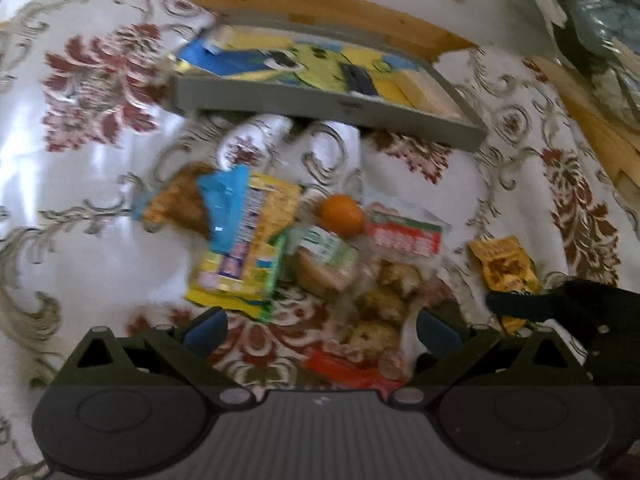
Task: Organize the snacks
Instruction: 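Lower left tool toward the red-labelled bun bag while right tool approaches the dark brown snack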
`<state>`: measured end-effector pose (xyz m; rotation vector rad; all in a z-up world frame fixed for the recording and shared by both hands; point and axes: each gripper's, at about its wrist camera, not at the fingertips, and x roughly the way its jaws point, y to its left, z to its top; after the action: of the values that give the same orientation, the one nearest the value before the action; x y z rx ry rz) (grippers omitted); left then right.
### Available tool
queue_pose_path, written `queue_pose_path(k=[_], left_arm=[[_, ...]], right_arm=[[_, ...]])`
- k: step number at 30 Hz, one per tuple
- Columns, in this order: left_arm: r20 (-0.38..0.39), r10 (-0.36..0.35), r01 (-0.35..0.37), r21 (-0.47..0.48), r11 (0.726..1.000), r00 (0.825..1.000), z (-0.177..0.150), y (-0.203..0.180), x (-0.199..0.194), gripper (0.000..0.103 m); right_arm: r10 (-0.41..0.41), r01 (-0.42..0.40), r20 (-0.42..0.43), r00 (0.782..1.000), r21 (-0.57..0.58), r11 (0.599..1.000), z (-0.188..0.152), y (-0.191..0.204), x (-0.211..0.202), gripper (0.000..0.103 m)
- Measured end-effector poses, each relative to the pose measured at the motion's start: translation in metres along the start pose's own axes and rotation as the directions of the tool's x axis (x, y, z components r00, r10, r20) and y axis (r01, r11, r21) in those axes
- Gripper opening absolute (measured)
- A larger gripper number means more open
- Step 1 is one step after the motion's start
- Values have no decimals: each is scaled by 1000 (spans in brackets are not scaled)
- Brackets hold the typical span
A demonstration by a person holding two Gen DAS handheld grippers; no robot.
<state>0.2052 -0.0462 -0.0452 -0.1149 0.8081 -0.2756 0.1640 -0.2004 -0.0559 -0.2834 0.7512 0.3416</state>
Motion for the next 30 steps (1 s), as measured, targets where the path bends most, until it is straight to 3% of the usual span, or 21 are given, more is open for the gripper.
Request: queue_pose_path(k=[9,17,25,30], left_arm=[[-56,-49,50,5,999,997,15,-8,16,98],[-131,-105,109,21,994,986,21,-16,31,79],[-193,-88,103,71,992,977,23,-23,43,69],[-203,-102,117,61,991,974,23,-22,41,56]], right_arm=[[-9,9,-41,999,5,1000,3,2,3,47],[-49,47,-67,997,-20,999,3,6,1,46],[-84,79,-76,994,-64,995,4,6,0,46],[-60,59,-88,994,-7,998,6,-7,0,47]])
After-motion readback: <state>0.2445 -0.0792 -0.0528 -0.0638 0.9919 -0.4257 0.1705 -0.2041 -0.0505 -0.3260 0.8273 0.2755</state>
